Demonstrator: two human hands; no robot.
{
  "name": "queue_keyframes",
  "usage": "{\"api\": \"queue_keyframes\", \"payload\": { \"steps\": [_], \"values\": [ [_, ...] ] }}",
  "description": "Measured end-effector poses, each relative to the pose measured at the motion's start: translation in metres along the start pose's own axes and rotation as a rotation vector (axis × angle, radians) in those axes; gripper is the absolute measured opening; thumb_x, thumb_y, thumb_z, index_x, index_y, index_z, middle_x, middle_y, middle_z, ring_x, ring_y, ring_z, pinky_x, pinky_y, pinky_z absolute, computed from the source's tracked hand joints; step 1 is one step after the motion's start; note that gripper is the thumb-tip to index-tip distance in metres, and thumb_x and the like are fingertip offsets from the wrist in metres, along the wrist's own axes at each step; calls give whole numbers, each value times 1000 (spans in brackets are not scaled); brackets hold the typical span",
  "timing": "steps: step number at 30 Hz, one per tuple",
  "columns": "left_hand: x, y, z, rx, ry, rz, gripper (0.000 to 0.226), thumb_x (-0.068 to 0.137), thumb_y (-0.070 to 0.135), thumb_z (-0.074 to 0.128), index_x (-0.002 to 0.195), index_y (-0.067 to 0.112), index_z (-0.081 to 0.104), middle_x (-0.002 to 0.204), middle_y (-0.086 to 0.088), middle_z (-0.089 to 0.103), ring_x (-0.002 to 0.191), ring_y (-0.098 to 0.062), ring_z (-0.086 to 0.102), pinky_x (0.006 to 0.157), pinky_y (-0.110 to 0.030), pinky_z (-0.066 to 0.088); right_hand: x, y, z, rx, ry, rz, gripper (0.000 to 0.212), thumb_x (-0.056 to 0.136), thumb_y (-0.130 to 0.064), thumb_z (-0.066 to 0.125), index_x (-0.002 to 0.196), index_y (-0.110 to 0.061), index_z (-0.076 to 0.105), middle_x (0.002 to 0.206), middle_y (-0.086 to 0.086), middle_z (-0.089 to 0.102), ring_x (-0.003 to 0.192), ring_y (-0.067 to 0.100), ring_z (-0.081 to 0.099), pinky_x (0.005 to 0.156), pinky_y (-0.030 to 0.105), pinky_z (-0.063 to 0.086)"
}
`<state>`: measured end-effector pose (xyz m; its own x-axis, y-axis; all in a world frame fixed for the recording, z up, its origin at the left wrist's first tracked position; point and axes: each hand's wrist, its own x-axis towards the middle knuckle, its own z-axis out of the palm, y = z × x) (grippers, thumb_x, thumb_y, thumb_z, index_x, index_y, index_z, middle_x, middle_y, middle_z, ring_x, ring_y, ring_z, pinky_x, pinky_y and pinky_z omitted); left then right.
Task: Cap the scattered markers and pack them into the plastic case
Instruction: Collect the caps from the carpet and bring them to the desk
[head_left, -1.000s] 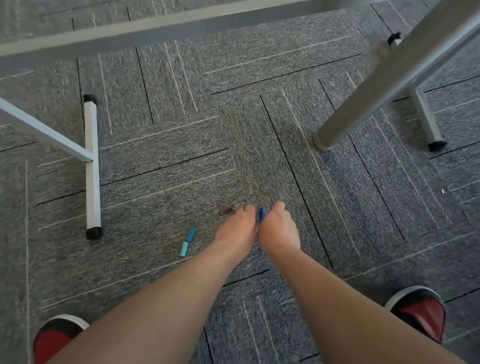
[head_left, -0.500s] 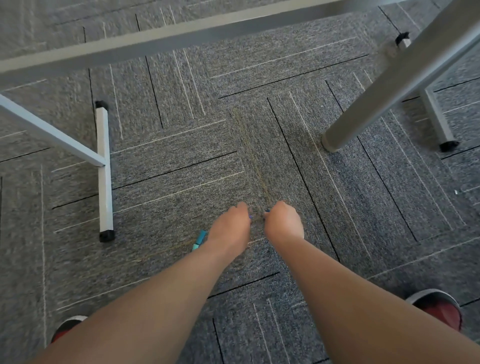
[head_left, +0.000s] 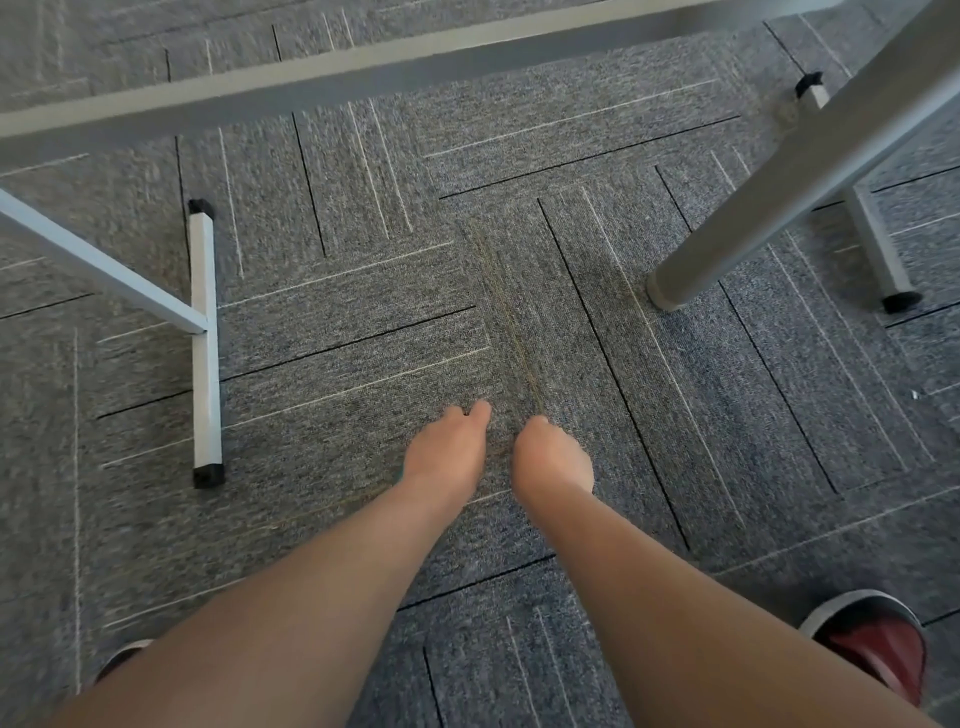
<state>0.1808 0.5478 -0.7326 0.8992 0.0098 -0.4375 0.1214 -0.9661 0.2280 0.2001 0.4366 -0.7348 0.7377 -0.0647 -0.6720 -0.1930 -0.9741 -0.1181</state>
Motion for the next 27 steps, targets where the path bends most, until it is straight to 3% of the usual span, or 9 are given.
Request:
{"api": "queue_keyframes", "payload": {
  "steps": [3,8,12,18,21,24,27],
  "values": [
    [-4,3,0,21,-27,18,40,87,-10,49,116,16,41,92,-5,38,63,-19,49,50,-32,37,-1,1,3,-28,16,-31,41,100,-9,47,140,-7,40,118,10,67,103,27,65,73,36,48],
    [-6,4,3,15,-12,4,45,84,-9,56,119,16,43,104,-9,46,68,-23,57,62,-40,56,-3,0,1,-8,27,-64,34,99,-2,40,132,-4,43,115,11,67,99,27,66,68,34,48],
    [-13,5,2,65,9,39,44,86,-8,57,123,11,42,110,-11,52,78,-26,62,61,-34,52,-5,-6,-1,75,42,-77,37,97,2,42,134,-1,41,115,14,67,95,28,68,74,36,57],
    [-12,11,2,8,-7,-14,30,91,-6,50,115,10,44,104,-14,53,70,-25,55,58,-33,44,-2,-4,-3,116,28,-86,40,96,5,43,135,0,41,108,13,69,89,26,68,74,37,60],
    [-12,9,0,-85,-6,-103,34,90,-7,53,118,11,46,109,-12,50,69,-19,49,58,-30,39,1,-7,-3,118,38,-122,32,96,3,41,125,-7,48,101,10,67,85,25,66,74,39,60],
    [-14,-5,-3,-230,37,-212,35,87,-7,56,114,12,47,105,-7,47,68,-11,50,52,-24,37,0,-17,0,123,50,-196,18,98,-4,47,114,-9,55,91,5,67,78,20,66,72,38,61],
    [-26,-23,-7,-348,61,-252,10,97,5,50,102,13,47,90,-1,49,64,-9,46,48,-22,32,-7,-30,0,124,33,-290,10,102,-23,49,103,-14,54,84,1,65,74,19,65,70,39,60]
  ]
}}
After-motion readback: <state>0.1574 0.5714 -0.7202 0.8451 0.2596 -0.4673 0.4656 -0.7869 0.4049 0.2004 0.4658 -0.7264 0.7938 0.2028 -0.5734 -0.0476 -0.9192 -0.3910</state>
